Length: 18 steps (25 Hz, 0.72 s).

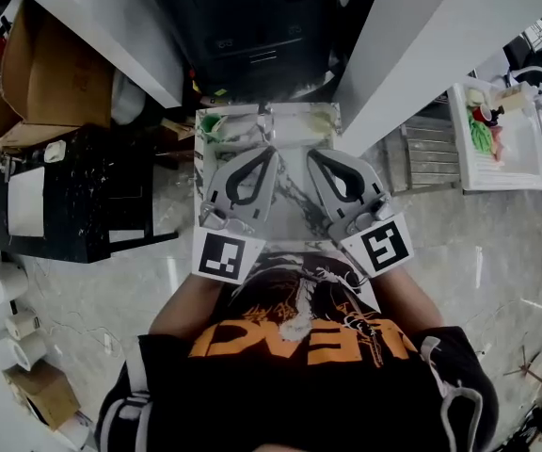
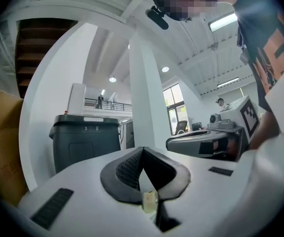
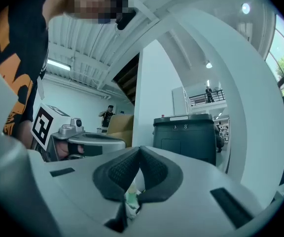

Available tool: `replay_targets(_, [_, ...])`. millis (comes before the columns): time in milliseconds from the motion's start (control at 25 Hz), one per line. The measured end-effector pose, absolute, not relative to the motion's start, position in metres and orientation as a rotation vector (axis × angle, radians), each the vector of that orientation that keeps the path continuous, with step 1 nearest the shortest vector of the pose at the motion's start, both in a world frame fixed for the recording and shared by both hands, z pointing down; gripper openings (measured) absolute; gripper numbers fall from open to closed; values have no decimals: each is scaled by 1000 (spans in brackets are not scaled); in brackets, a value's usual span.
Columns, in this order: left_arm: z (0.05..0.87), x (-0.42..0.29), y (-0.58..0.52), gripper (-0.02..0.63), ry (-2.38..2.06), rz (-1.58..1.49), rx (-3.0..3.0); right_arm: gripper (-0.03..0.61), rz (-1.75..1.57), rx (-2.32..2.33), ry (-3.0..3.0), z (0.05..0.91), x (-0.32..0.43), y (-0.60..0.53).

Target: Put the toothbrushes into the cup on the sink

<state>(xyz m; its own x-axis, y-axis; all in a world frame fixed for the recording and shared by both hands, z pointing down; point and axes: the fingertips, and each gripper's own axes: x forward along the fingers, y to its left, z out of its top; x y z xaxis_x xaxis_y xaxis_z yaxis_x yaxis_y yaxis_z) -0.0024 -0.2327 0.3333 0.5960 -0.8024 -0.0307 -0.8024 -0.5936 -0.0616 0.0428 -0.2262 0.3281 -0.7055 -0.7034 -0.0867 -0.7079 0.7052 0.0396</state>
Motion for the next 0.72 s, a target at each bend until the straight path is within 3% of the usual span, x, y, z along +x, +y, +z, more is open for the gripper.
replay_targets(720, [332, 20, -224, 23, 1388, -11, -2731, 14, 119, -1166, 2864, 331, 56, -222])
